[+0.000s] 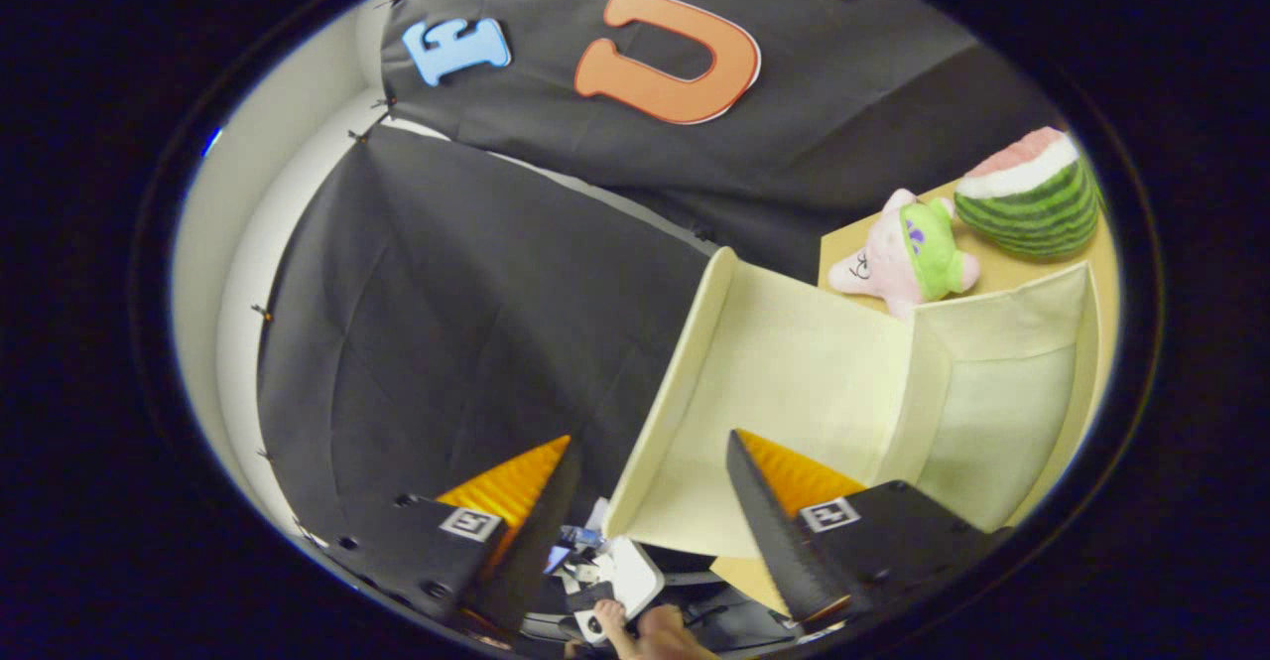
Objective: Open the storage box then place both shoes into the box .Put the left shoe in first, then the right shoe, with the right side of both shoes facing outward in a uniform manner.
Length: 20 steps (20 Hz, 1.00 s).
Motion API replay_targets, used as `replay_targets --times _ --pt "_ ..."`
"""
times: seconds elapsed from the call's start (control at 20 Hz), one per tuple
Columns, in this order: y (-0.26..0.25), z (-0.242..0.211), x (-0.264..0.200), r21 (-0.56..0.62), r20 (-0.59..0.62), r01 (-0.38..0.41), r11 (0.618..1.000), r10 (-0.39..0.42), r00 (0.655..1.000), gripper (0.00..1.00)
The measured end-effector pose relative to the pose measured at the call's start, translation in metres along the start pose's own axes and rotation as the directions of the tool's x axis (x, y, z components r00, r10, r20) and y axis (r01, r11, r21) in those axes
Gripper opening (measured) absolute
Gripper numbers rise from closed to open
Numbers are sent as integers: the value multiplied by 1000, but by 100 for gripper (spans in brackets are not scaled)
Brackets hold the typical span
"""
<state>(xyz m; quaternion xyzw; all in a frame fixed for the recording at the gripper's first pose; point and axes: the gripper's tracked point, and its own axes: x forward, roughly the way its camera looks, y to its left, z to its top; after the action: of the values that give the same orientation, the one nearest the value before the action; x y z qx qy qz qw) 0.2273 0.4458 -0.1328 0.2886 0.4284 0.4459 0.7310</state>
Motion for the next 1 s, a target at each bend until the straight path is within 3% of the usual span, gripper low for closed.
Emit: replay_targets --times 0.05,0.45,0.75,1.0 --pt "-7 -7 2 -24 -7 38 999 -38 999 100" --pt "-65 -56 -35 -165 -75 242 956 -257 963 100" --pt "-114 -80 -94 -90 -82 328 940 -335 939 100" --pt "-158 -76 -149 -109 -50 409 906 -416 908 100"
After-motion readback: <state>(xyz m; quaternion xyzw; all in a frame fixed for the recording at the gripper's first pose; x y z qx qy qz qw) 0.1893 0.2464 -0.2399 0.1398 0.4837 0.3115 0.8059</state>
